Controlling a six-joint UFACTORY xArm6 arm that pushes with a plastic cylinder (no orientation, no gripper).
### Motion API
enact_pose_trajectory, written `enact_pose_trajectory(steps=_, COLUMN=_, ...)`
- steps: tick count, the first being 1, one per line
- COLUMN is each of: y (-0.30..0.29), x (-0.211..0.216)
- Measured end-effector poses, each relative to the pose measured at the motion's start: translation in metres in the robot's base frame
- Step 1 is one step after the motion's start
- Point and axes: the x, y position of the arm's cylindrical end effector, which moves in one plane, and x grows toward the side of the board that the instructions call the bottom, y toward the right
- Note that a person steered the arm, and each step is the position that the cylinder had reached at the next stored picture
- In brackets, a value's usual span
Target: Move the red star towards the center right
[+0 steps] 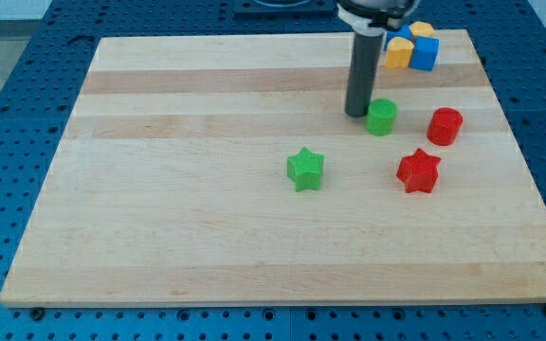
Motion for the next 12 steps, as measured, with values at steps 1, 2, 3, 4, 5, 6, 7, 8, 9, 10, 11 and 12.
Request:
enact_pose_trajectory(steps=1, y=0.04, x=0.0)
enact_pose_trajectory(steps=2, y=0.061, x=0.0)
enact_pose_trajectory(steps=3, y=0.048, x=0.0)
enact_pose_trajectory(steps=4, y=0.021, x=0.005)
enact_pose_trajectory(steps=5, y=0.018, x=0.026)
enact_pose_trajectory(steps=6, y=0.018, x=0.053)
enact_pose_trajectory(steps=7, y=0.018, x=0.078)
enact_pose_trajectory(steps=8, y=0.021, x=0.103)
enact_pose_trajectory(steps=9, y=0.033, x=0.123)
enact_pose_trajectory(steps=10, y=0.015, x=0.125)
enact_pose_trajectory(steps=11, y=-0.012, x=0.129)
enact_pose_trajectory(steps=12, y=-0.009, x=0.156)
